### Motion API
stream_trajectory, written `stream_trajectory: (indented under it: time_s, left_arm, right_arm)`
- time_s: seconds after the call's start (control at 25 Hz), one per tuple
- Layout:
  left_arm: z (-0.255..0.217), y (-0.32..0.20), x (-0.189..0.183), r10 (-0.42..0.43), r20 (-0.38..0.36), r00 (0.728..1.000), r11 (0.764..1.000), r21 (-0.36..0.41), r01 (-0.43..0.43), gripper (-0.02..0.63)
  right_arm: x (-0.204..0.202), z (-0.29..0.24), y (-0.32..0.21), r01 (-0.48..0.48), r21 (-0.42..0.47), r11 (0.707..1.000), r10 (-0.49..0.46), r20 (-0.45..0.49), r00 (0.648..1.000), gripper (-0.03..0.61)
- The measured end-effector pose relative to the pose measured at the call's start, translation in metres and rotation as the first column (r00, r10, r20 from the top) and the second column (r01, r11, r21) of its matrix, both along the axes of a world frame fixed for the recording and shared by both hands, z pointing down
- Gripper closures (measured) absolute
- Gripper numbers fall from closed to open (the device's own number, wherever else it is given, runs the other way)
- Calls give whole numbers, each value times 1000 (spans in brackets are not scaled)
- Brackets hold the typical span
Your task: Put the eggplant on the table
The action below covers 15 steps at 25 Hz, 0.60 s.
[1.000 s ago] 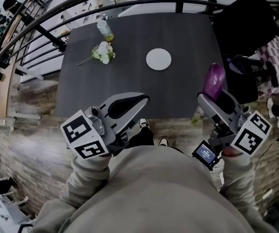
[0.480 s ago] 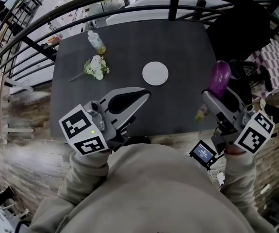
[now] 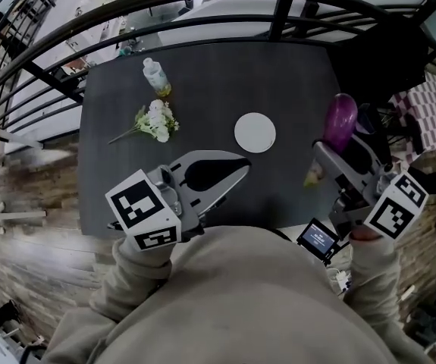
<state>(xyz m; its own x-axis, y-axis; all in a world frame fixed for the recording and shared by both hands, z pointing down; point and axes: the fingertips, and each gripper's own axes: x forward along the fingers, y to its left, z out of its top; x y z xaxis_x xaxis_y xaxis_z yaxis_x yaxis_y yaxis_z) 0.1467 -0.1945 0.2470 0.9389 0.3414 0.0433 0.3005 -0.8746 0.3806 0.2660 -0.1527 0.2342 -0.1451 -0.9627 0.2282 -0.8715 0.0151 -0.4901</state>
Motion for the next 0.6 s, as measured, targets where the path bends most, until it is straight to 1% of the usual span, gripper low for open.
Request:
stream_trajectory:
  time_s: [0.12, 0.28, 0.44, 0.6]
  left_arm:
    - [-1, -14, -1, -6, 8, 1000, 1000, -6, 6, 609]
    - [-3, -28, 5, -24, -1, 1000, 999, -23, 24, 609]
    - [4, -43, 24, -66, 8, 998, 997, -42, 67, 609]
    - [-7, -43, 25, -104, -6, 995, 993, -48, 104, 609]
  right_arm:
    - [-5, -9, -11, 6, -13, 1000, -6, -13, 1000, 339]
    - [-3, -6, -24, 31, -44, 999, -31, -8, 999, 339]
    - [11, -1, -39, 68, -56, 996, -68, 3, 998, 339]
    - [11, -1, -46, 107, -55, 993, -106, 16, 994, 339]
